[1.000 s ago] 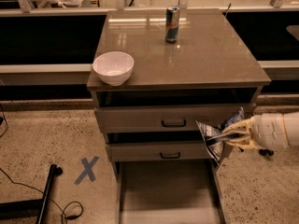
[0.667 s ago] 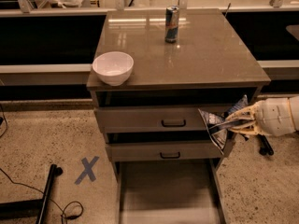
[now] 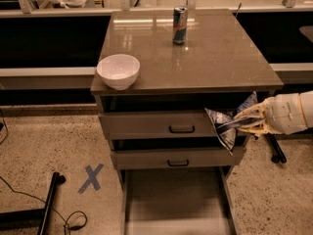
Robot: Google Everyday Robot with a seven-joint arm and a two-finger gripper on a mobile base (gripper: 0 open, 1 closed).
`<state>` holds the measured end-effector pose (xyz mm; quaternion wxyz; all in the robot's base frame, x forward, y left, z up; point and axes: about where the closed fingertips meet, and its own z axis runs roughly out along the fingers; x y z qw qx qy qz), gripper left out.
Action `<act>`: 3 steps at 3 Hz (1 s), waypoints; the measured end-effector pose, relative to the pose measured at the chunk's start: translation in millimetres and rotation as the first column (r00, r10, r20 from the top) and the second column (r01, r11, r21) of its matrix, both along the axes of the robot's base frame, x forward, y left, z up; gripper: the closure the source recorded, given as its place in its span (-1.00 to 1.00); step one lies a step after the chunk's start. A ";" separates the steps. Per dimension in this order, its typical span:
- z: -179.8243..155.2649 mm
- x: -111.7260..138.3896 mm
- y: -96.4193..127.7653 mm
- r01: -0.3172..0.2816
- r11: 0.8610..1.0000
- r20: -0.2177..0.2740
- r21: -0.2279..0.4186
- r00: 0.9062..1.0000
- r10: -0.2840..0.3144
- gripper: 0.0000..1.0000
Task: Pick blue chip bag from bottom drawer and place on counter
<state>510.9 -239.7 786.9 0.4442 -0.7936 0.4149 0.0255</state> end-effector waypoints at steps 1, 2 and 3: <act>44.1 16.5 11.3 -0.017 1.000 0.073 -0.014 0.997 0.018 1.00; 90.0 37.5 13.9 -0.012 1.000 0.124 0.014 0.992 0.010 1.00; 123.4 91.6 10.0 0.069 0.996 0.124 0.061 0.989 -0.077 1.00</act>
Offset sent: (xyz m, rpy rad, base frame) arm 0.0659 0.0067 0.1585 0.0538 -0.2057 -0.0200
